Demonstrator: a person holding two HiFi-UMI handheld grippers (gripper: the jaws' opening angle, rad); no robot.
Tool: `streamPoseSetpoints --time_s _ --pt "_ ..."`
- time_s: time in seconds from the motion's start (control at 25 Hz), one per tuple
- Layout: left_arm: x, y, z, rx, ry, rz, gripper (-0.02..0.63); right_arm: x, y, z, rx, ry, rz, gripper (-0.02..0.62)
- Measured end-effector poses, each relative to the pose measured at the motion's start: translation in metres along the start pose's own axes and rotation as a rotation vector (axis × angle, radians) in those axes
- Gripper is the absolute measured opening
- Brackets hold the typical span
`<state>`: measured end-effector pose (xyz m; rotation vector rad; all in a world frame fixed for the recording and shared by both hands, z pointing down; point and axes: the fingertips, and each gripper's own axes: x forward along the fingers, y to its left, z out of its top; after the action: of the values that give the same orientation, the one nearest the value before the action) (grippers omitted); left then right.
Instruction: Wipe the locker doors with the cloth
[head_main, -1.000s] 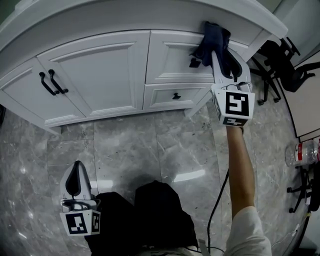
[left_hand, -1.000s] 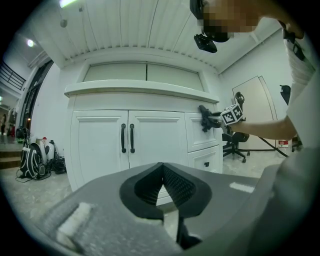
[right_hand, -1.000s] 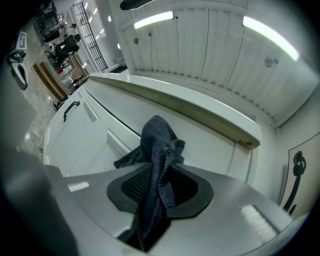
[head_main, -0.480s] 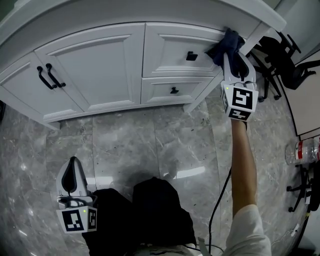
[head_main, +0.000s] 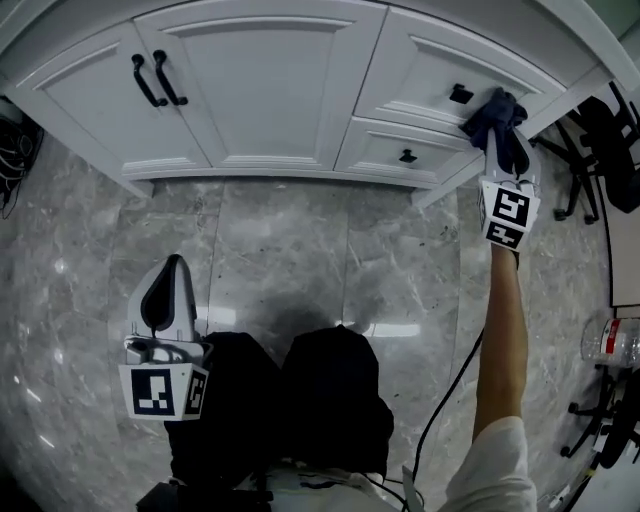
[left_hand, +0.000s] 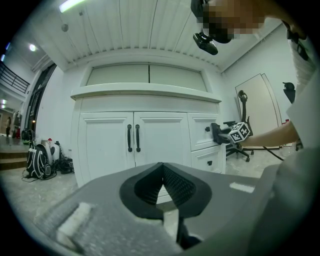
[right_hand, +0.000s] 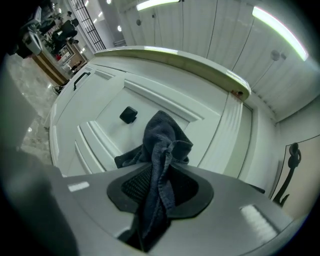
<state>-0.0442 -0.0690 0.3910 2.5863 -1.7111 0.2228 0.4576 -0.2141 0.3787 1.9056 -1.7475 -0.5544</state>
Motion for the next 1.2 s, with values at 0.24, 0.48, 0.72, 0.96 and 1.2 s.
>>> streamPoseSetpoints --time_s 0.24,0.48,0.72,0.96,1.2 --pt "0.016 0.0 0.016 0.016 -0.049 -0.003 0.002 0.017 0.004 -0.01 0.063 0.019 0.013 0.094" --pt "-0.01 0.012 0.001 -0.04 -0.033 0.004 0.002 -0.001 0.036 0.039 0.106 -0.066 -0.028 0.093" --pt "-0.026 0.031 -0.007 -0.025 -0.017 0.035 0.002 0.005 0.089 0.049 0.183 -0.084 0.022 0.092" --pt "-0.022 0.033 -0.009 -0.041 -0.013 0.036 0.002 0.01 0.114 0.063 0.21 -0.079 0.059 0.092" --pt "-0.026 0.04 -0.012 -0.051 -0.013 0.046 0.002 0.014 0.141 0.088 0.219 -0.108 0.098 0.092"
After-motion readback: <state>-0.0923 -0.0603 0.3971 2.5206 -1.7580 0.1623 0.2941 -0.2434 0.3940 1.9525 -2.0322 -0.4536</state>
